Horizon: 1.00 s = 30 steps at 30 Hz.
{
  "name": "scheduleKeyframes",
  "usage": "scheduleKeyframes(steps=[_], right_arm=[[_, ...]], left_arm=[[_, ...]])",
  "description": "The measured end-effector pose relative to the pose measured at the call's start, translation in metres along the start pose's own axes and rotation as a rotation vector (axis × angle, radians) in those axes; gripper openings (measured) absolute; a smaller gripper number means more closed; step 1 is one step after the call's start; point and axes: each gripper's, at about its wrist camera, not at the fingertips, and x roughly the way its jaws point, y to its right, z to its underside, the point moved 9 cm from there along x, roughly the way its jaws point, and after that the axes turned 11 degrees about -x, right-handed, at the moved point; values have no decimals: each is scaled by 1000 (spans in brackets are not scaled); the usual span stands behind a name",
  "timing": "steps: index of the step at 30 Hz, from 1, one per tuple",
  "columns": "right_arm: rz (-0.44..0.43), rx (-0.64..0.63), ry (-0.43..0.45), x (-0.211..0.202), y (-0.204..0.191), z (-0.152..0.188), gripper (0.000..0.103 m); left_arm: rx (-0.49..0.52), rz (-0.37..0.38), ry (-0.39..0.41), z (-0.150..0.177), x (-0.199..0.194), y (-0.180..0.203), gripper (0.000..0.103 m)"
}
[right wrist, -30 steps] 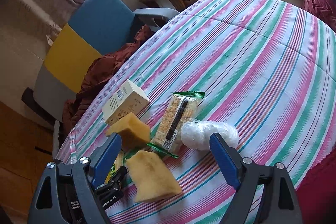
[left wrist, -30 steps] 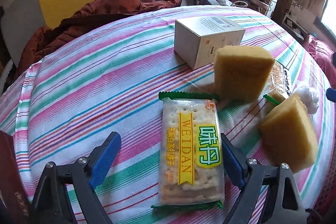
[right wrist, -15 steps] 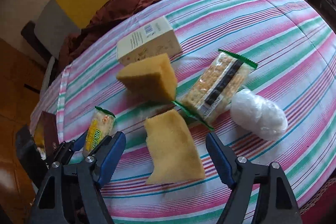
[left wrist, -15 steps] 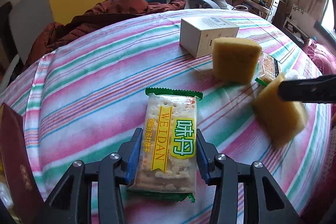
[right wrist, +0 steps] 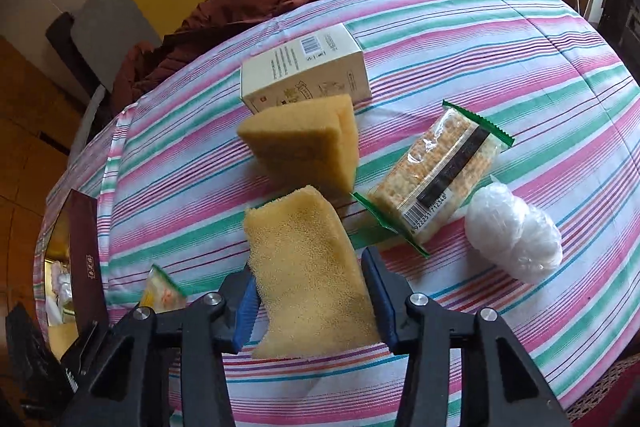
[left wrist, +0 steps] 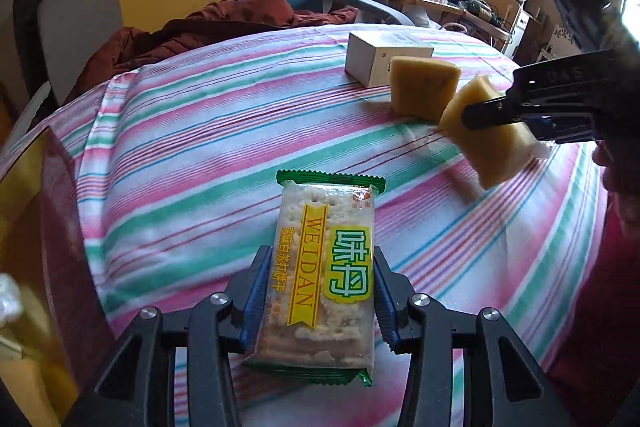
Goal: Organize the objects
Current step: 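Grasp the WEIDAN cracker packet with the left tool while the right tool grasps a yellow sponge, then carry both items into the gold tray and open both tools to release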
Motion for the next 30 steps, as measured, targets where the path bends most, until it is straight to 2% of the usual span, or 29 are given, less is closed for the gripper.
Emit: scheduleKeyframes(steps=[3, 9, 13, 15, 20, 26, 30], right_arm=[[-22, 2, 35, -10, 1, -7, 48], [-4, -24, 89, -22, -8, -17, 48], [37, -109, 88, -27, -27, -22, 48], [30, -151, 96, -35, -43, -22, 48], [-31, -272, 135, -51, -110, -27, 48], [-156, -446, 147, -52, -222, -21, 48], [-224, -526, 130, -43, -285, -10, 48]], left_arm=[[-35, 24, 26, 0, -24, -9, 47], [-111, 46, 116, -10, -83, -41, 47], [-201, 40, 202, -22, -128, -86, 47], [-257, 22, 234, -26, -144, -113, 47], [-406, -37, 276, -16, -169, -181, 47], [-518, -78, 283, 12, -181, -233, 47], [-554, -103, 289, 28, -189, -254, 47]])
